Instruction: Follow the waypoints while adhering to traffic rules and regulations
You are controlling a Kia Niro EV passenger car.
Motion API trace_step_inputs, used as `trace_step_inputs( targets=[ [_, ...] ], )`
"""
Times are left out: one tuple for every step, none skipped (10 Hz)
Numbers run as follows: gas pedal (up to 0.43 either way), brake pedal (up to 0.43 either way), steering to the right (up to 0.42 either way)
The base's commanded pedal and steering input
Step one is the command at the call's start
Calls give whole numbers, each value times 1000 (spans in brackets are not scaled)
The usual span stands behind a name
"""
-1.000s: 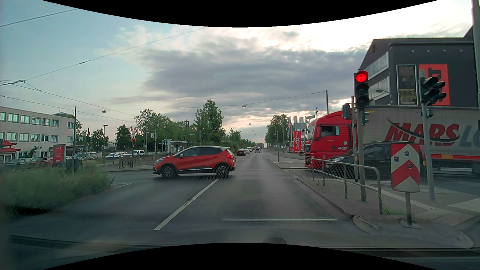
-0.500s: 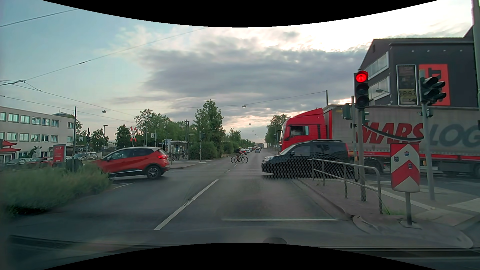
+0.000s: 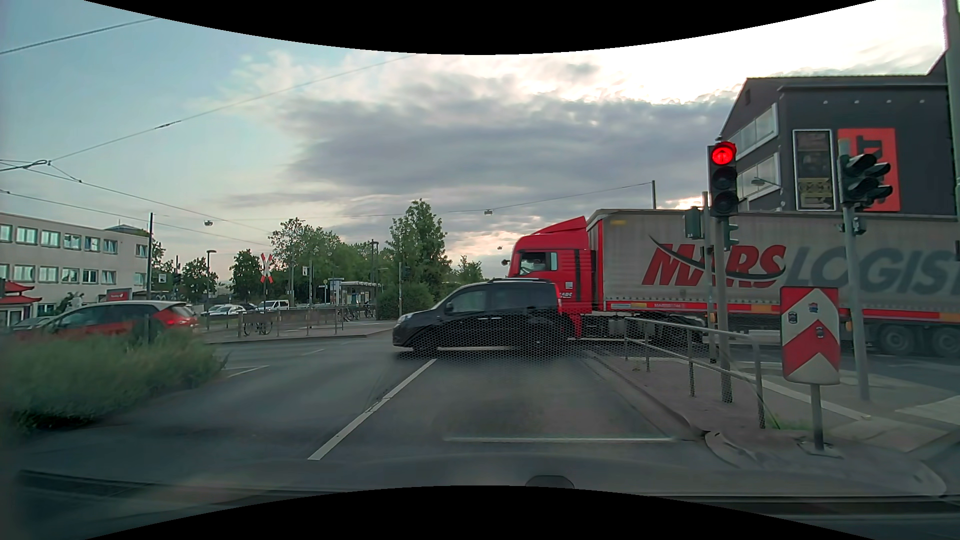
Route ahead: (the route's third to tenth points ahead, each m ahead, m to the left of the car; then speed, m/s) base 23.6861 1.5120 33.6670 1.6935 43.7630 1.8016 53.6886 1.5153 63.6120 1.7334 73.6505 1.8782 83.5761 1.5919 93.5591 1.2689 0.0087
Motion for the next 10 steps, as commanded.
trace_step_inputs(
  targets=[
    [0, 268, -4],
    [0, 268, -4],
    [0, 268, -4],
    [0, 262, -4],
    [0, 268, -4],
    [0, 268, -4],
    [0, 262, -4],
    [0, 268, -4],
    [0, 268, -4],
    [0, 268, -4]
  ],
)
